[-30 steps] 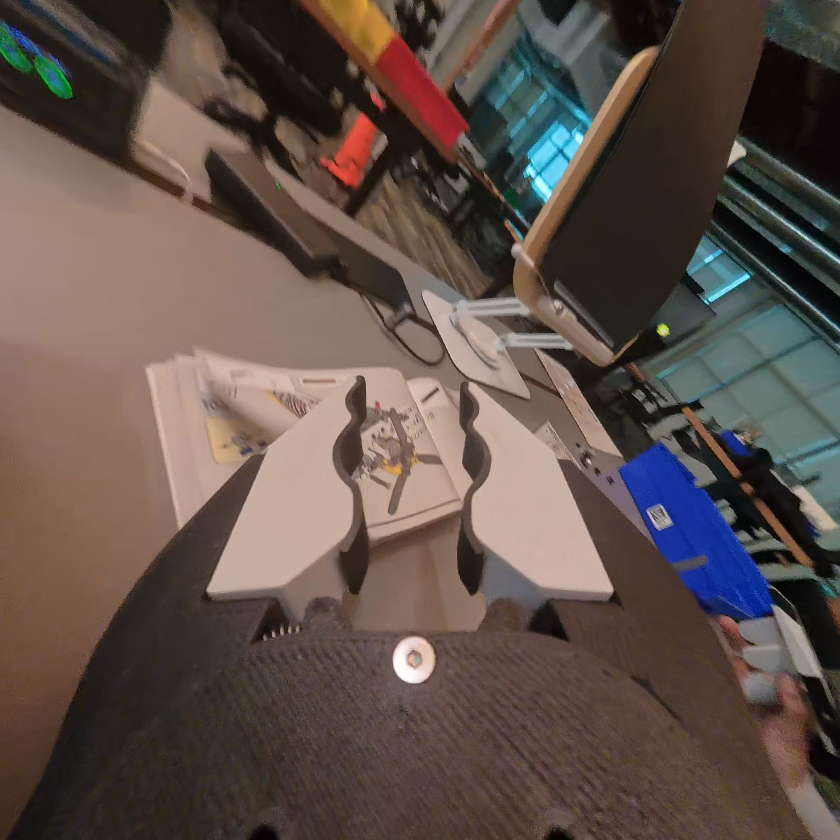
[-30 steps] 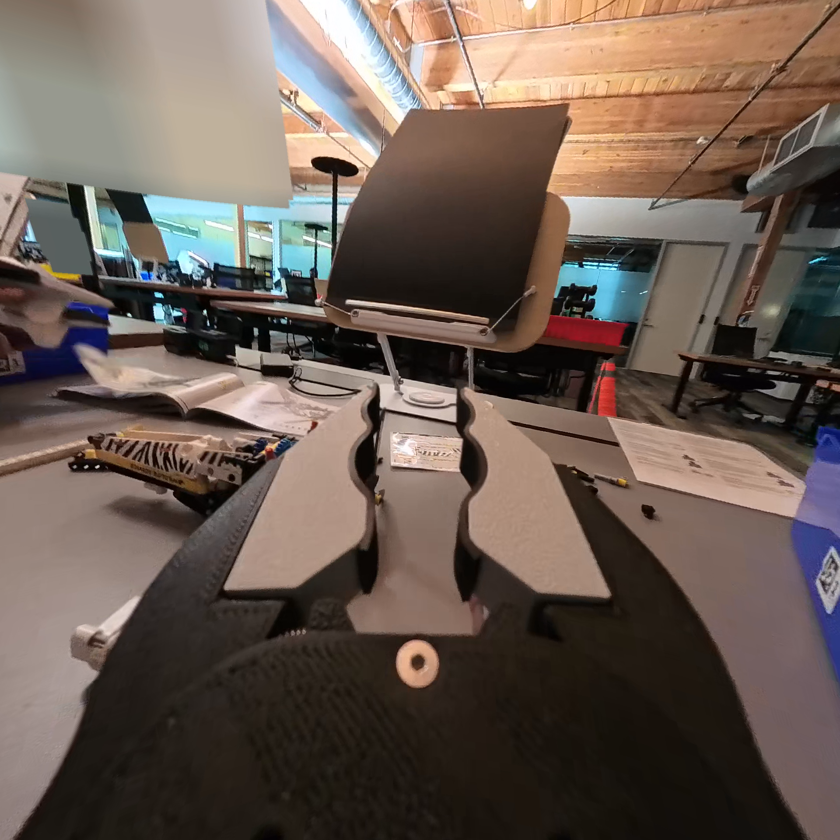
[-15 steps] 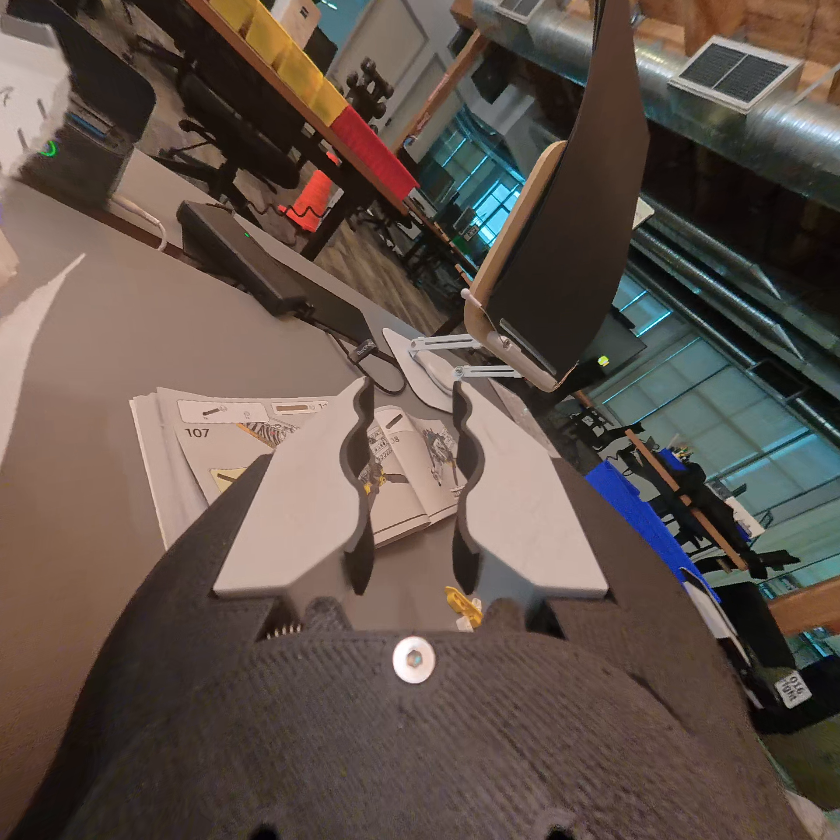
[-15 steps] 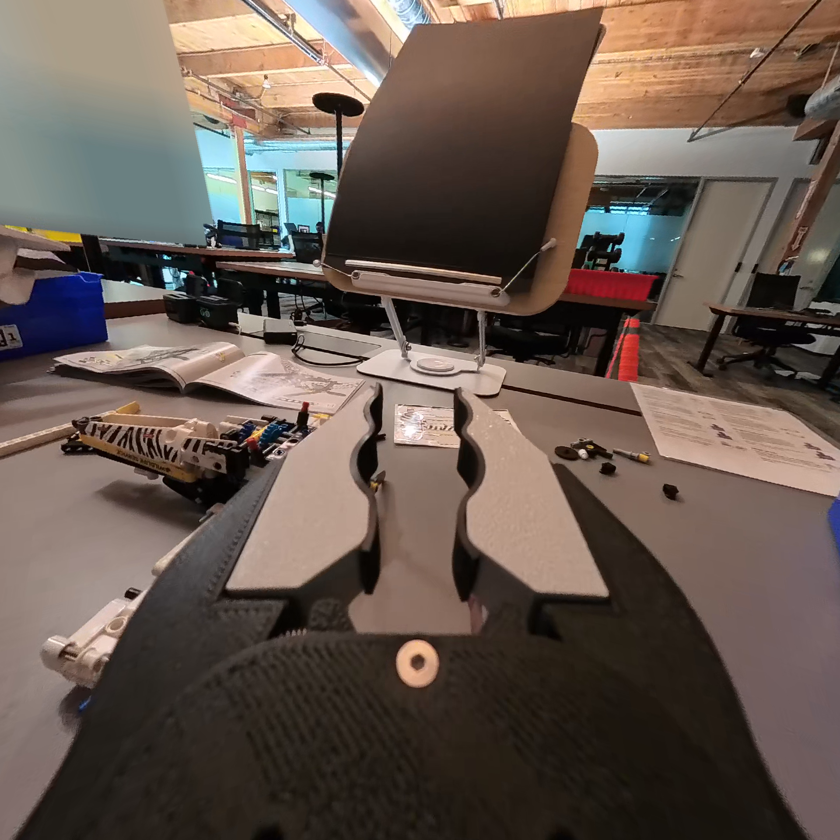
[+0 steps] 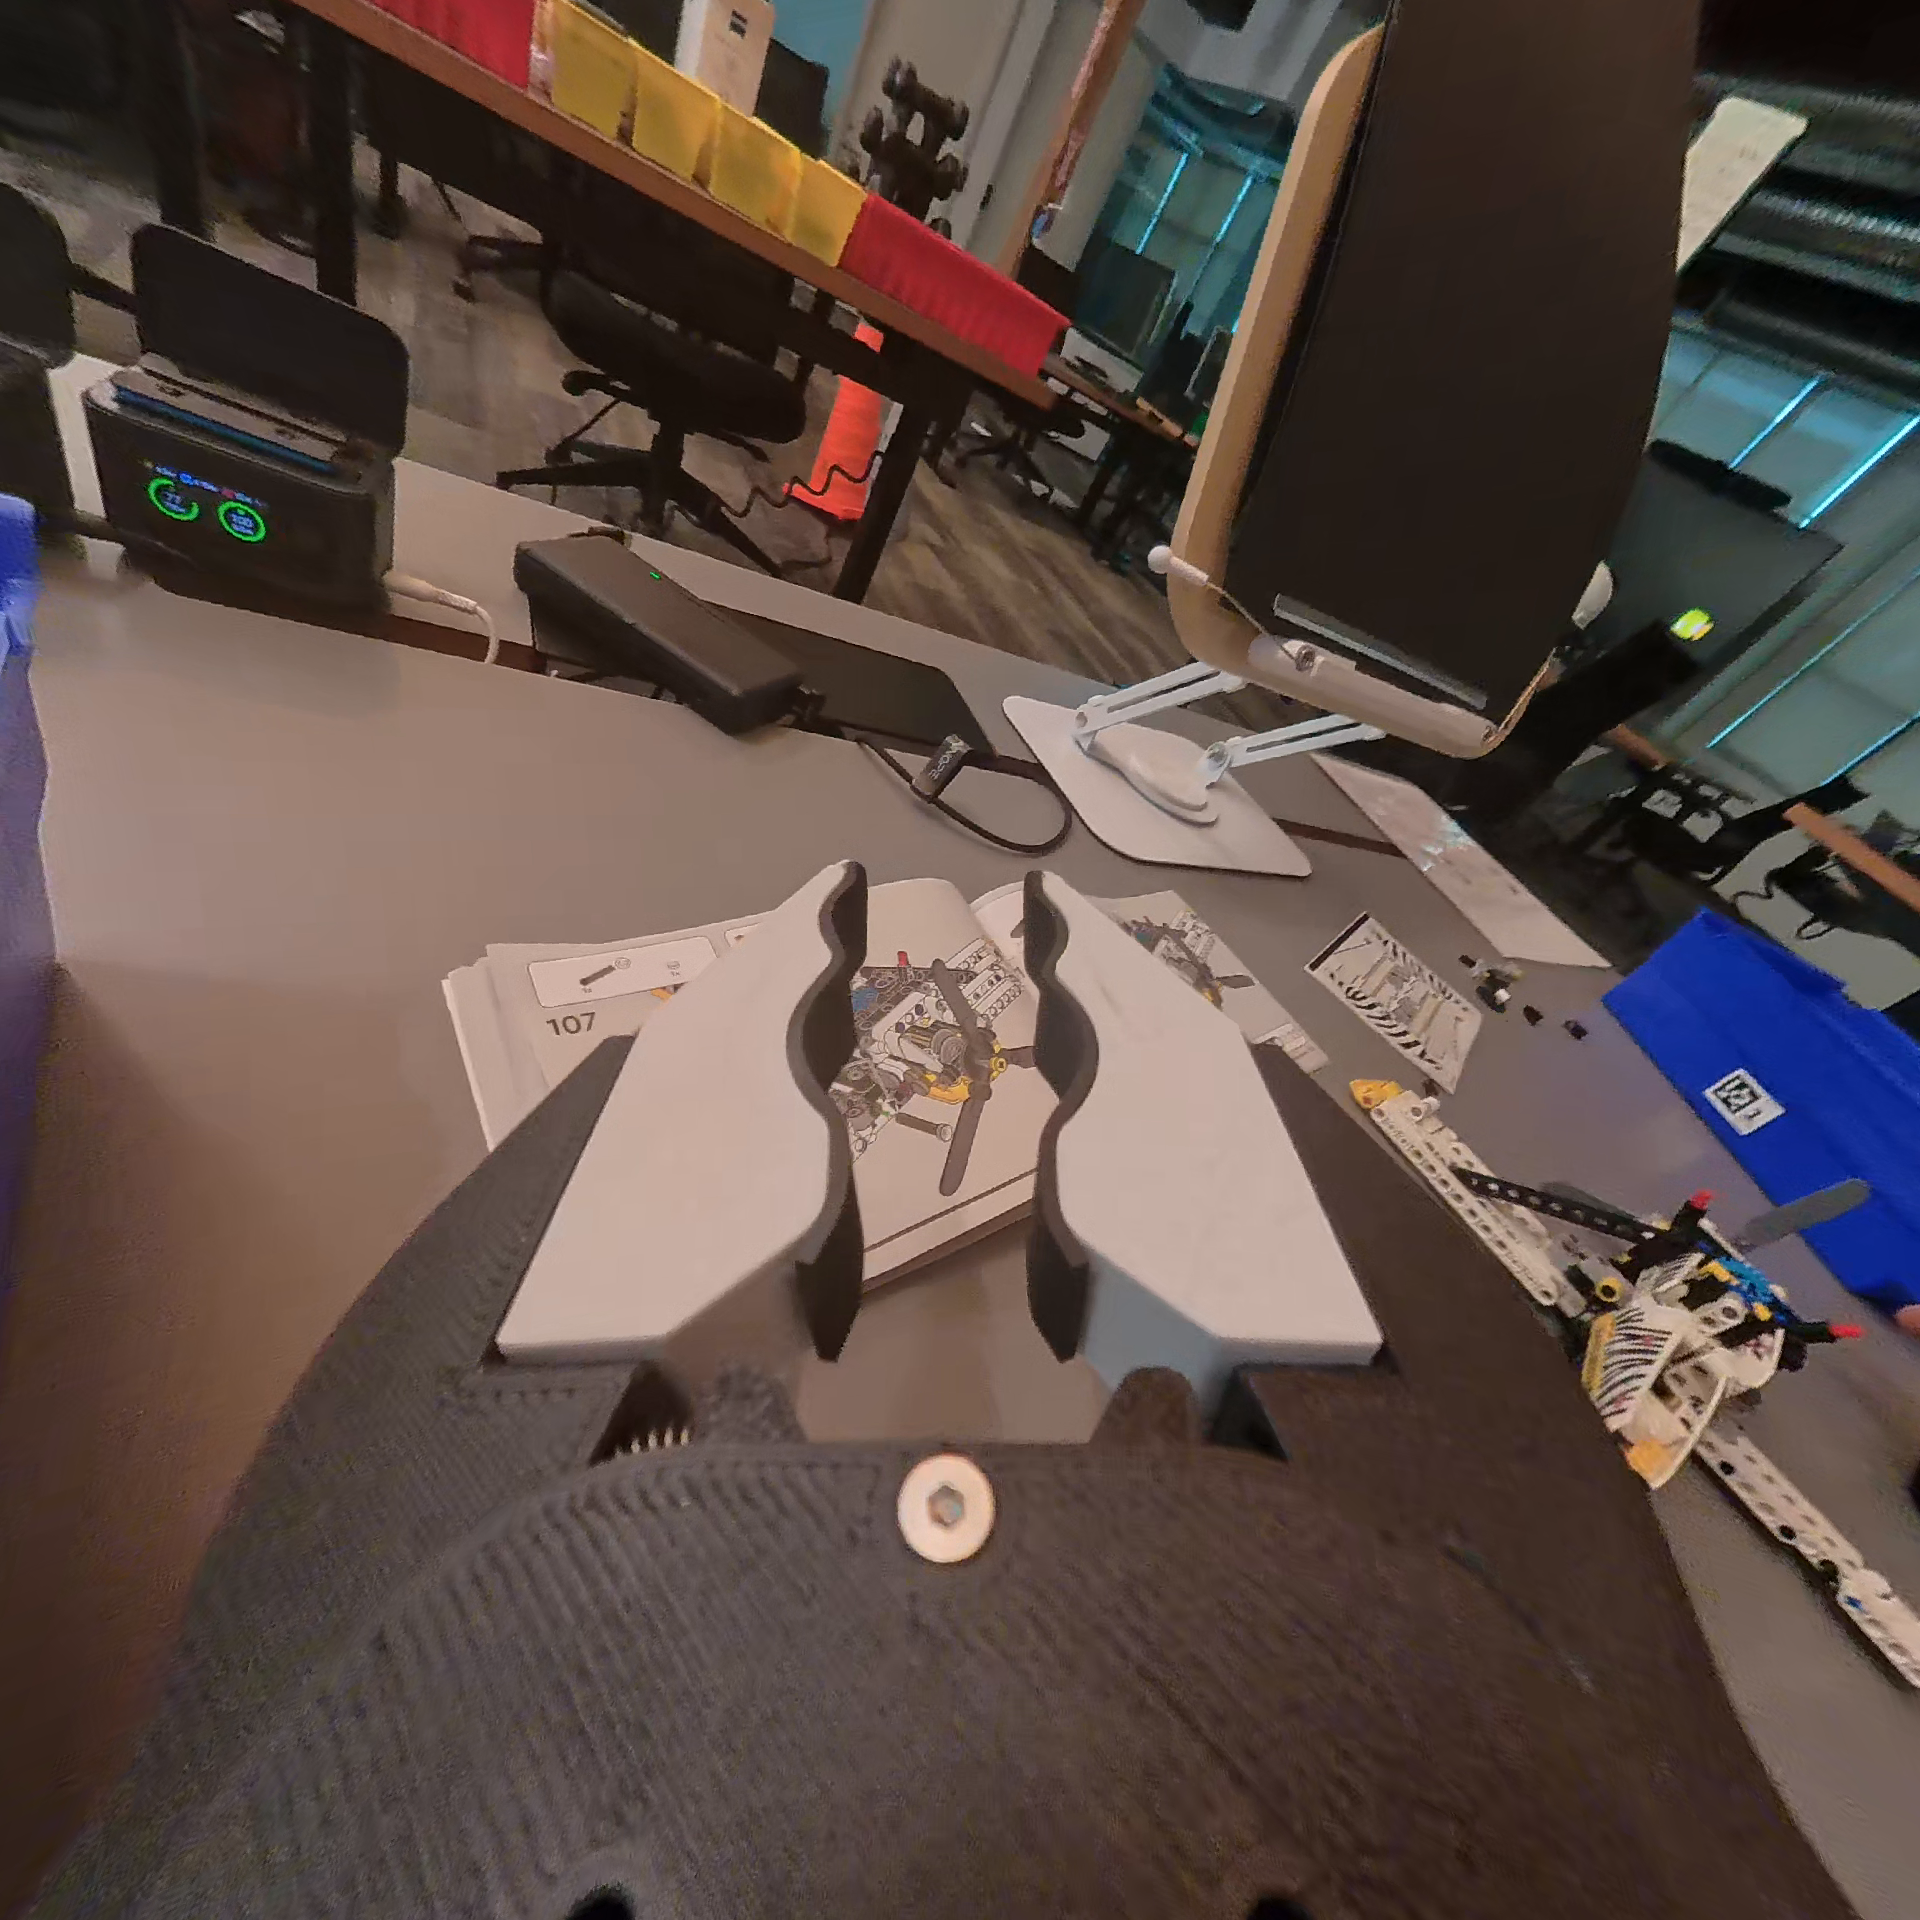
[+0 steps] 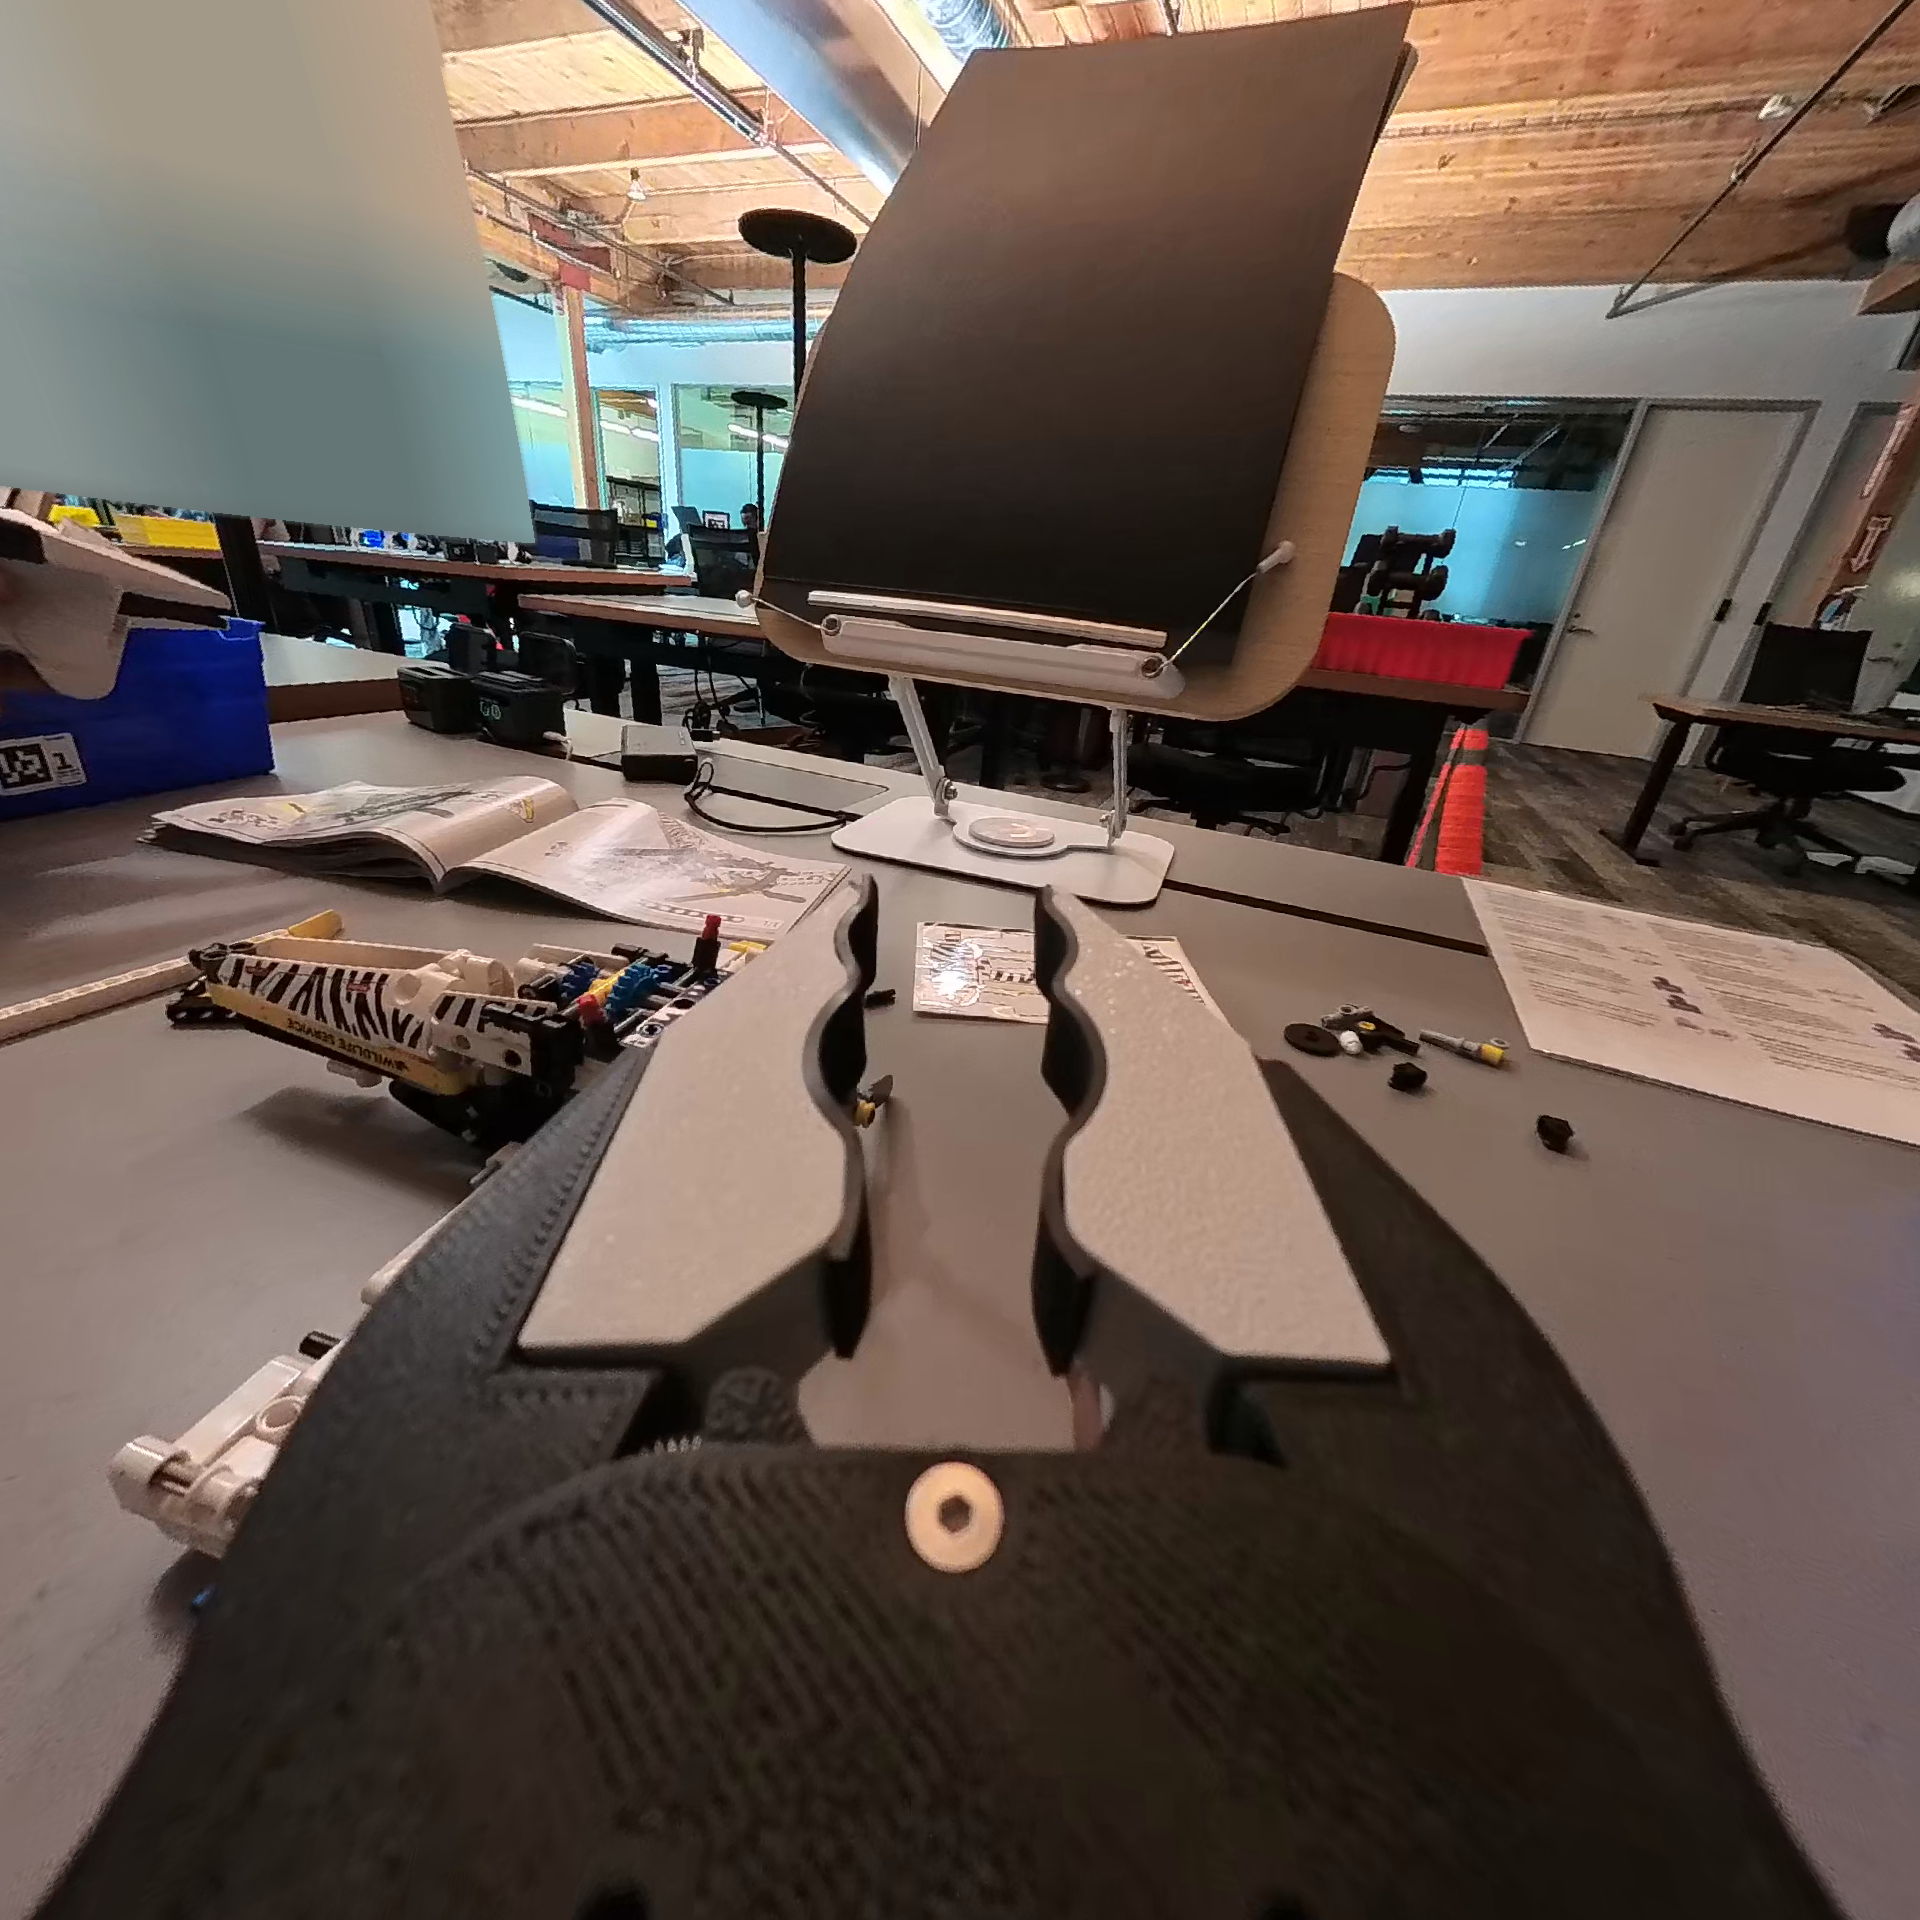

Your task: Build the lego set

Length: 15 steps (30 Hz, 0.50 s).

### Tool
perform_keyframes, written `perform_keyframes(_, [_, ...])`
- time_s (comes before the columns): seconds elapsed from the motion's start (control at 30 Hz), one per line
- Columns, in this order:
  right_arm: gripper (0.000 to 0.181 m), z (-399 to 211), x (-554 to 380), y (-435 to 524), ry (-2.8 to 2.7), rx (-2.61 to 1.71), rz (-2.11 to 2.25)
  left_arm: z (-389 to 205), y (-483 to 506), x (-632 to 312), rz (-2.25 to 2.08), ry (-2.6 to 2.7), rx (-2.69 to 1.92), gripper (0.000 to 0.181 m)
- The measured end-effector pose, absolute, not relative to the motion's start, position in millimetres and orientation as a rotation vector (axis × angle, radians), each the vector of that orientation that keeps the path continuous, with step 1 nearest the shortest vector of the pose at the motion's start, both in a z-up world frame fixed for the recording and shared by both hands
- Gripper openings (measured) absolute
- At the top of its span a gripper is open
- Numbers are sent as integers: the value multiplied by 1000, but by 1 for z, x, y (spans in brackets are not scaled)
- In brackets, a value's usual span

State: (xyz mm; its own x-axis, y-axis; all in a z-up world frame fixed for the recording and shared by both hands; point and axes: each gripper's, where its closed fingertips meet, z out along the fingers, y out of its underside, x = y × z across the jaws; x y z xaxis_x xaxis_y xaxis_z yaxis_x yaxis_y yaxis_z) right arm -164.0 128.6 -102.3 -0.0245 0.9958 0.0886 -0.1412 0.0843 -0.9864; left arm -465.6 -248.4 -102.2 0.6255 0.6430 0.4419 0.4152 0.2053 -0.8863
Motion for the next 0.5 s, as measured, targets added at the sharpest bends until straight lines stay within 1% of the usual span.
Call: perform_keyframes(0.5, [28,-101,-169,128,-1172,-1009,1241,-107,-242,-463,200,-952,-1444,29])
